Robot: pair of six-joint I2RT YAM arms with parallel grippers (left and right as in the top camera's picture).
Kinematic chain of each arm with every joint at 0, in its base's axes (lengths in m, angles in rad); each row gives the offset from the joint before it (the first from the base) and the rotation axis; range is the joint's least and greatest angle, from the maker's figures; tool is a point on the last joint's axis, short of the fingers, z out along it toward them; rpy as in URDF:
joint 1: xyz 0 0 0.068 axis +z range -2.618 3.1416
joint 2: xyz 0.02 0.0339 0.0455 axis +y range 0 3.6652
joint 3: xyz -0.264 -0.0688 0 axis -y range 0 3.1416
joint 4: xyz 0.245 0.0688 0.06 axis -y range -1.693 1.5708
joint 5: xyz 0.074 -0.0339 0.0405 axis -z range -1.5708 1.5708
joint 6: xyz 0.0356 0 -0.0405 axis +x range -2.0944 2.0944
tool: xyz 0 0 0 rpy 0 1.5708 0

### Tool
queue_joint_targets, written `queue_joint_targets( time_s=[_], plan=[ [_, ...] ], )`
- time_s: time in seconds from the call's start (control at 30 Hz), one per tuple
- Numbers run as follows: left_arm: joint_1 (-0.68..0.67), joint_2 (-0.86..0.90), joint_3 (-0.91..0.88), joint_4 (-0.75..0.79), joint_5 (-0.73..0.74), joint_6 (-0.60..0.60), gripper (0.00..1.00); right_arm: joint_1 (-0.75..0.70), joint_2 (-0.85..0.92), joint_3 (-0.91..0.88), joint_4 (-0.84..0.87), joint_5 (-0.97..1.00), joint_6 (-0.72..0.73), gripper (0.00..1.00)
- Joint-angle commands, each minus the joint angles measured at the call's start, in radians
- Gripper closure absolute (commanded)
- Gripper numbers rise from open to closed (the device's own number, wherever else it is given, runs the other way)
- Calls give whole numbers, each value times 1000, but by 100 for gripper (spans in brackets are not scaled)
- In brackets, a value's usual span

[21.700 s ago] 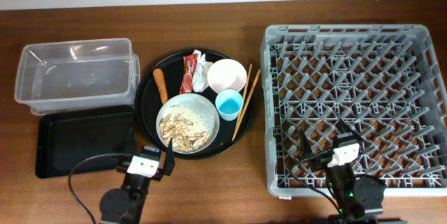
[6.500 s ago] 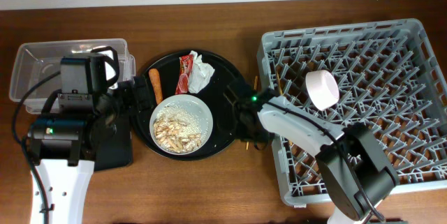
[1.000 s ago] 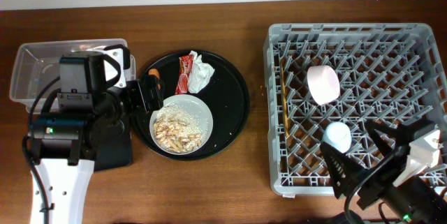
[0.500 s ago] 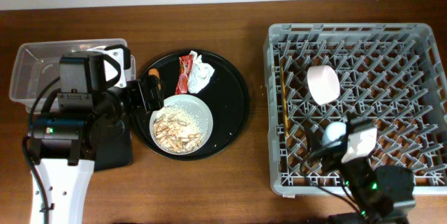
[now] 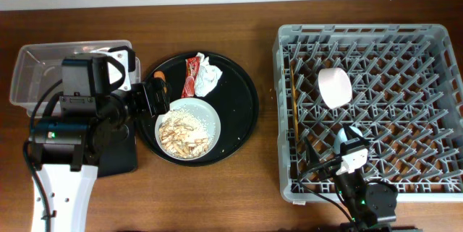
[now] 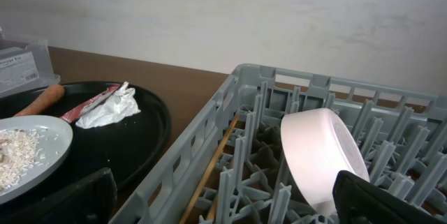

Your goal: Sort waste into correct bins and load items into the dishwasher rack

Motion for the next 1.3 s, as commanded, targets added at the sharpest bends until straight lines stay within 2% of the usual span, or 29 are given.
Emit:
queue_joint_targets(
  time_s=[0.0, 0.13, 0.2, 0.27, 0.33, 0.43, 0.47, 0.5, 0.53, 0.67, 0.8, 0.93, 1.0, 1.03, 1.07, 1.13, 1.17, 1.27],
  plan=[
    [3, 1, 6, 1, 7, -3, 1, -7, -10, -9, 2, -12, -2, 2],
    [3, 1, 6, 2, 7, -3, 1, -7, -10, -9, 2, -12, -2, 2],
    [2, 3, 6, 35, 88, -57, 1, -7, -10, -9, 2, -12, -2, 2],
    [-34, 43, 6, 87, 119, -59, 1, -7, -10, -9, 2, -12, -2, 2],
    [-130, 146, 4, 117, 5, -47, 5, -7, -10, -9, 2, -12, -2, 2],
    [-248, 335, 4, 229, -116, 41, 9, -7, -10, -9, 2, -12, -2, 2],
    [-278, 407, 4, 292, -191, 83, 11, -7, -10, -9, 2, -12, -2, 2],
    [-302, 486, 4, 350, -299, 96, 26, -7, -10, -9, 2, -12, -2, 2],
    [-313, 541, 4, 389, -339, 96, 26, -7, -10, -9, 2, -12, -2, 2],
    [-320, 764, 4, 558, -340, 111, 29, -7, -10, -9, 2, -12, -2, 2],
    [-320, 873, 4, 656, -273, 111, 43, -7, -10, -9, 2, -12, -2, 2],
    [-320, 908, 4, 683, -274, 111, 47, -7, -10, -9, 2, -12, -2, 2],
    [-320, 932, 4, 684, -274, 111, 60, -7, -10, -9, 2, -12, -2, 2],
    [-320, 932, 5, 684, -269, 111, 73, -7, -10, -9, 2, -12, -2, 2],
    [-320, 924, 13, 677, -246, 111, 77, -7, -10, -9, 2, -12, -2, 2],
    [-320, 895, 50, 620, -175, 111, 95, -7, -10, -9, 2, -12, -2, 2],
    [-320, 862, 88, 562, -143, 110, 99, -7, -10, -9, 2, -12, -2, 2],
    [-312, 737, 193, 381, -160, 110, 99, -7, -10, -9, 2, -12, -2, 2]
  ],
)
